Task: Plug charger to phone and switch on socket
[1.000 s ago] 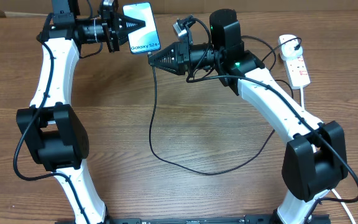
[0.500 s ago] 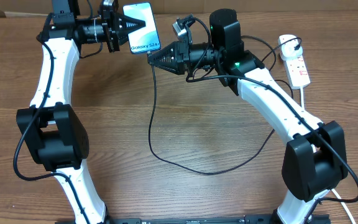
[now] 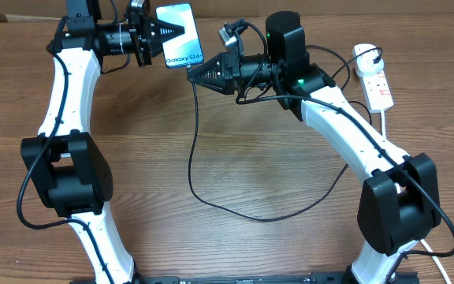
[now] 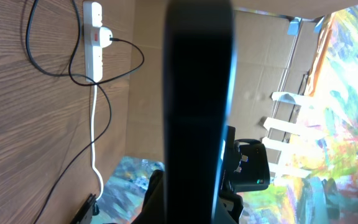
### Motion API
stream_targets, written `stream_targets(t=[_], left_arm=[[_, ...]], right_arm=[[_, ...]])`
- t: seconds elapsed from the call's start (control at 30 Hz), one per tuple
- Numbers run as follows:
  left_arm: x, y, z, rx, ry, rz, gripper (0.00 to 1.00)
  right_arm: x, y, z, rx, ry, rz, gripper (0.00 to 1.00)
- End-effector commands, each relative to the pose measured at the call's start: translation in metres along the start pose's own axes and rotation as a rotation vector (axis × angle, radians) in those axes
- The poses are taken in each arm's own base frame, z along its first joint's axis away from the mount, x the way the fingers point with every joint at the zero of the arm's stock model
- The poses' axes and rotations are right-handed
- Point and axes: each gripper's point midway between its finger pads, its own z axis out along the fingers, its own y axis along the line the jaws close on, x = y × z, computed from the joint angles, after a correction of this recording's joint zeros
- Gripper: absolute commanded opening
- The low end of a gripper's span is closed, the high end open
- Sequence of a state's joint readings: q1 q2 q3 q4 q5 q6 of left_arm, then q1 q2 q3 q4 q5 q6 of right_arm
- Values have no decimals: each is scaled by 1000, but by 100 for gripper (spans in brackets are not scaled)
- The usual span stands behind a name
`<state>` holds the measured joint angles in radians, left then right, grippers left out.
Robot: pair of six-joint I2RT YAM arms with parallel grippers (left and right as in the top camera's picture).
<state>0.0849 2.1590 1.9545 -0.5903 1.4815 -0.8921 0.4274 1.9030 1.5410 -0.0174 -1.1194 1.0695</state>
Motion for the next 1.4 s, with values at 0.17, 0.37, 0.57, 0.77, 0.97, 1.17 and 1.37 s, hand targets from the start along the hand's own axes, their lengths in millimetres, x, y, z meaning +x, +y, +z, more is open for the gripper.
stream_targets(t=[0.17, 0.37, 0.57, 0.77, 0.97, 1.17, 1.37], left_arm=[[7, -10, 3, 22, 33, -6, 4], [7, -10, 3, 22, 34, -6, 4], [9, -10, 6, 21, 40, -4, 4], [9, -12, 9, 21, 46, 12, 4], [9, -12, 9, 21, 46, 12, 4], [10, -12, 9, 24, 49, 8, 4], [12, -14, 8, 34, 62, 9, 4]], right_arm=[[-1, 3, 3, -5, 2, -8, 4], [-1, 3, 3, -4, 1, -8, 4], [-2, 3, 3, -2, -5, -4, 4], [-2, 3, 3, -3, -5, 11, 4], [-3, 3, 3, -3, -6, 11, 4], [-4, 3, 3, -1, -12, 11, 4], [-6, 2, 3, 5, -26, 11, 4]])
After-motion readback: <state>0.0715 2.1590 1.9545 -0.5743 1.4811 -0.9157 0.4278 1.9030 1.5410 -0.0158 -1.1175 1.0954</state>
